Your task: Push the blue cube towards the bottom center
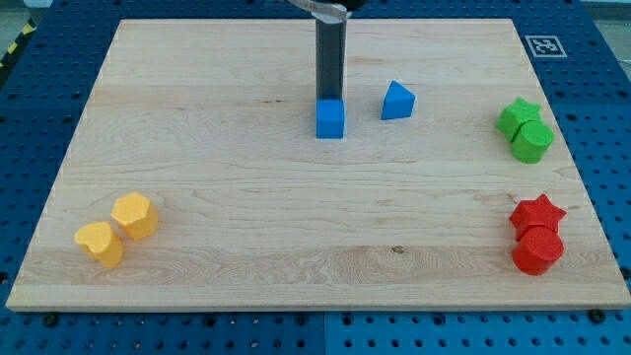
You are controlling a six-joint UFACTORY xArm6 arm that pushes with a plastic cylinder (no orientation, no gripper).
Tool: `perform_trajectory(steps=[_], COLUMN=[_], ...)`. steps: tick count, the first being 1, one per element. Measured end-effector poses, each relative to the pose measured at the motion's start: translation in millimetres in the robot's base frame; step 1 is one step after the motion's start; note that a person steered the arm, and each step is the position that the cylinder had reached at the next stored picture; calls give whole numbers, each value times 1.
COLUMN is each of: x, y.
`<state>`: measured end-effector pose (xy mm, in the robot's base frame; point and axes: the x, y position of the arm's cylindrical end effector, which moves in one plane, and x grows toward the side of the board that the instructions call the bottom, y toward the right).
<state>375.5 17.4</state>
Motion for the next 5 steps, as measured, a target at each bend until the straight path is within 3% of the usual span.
perform_trajectory(steps=[3, 5], x=[89, 107], y=[30, 40])
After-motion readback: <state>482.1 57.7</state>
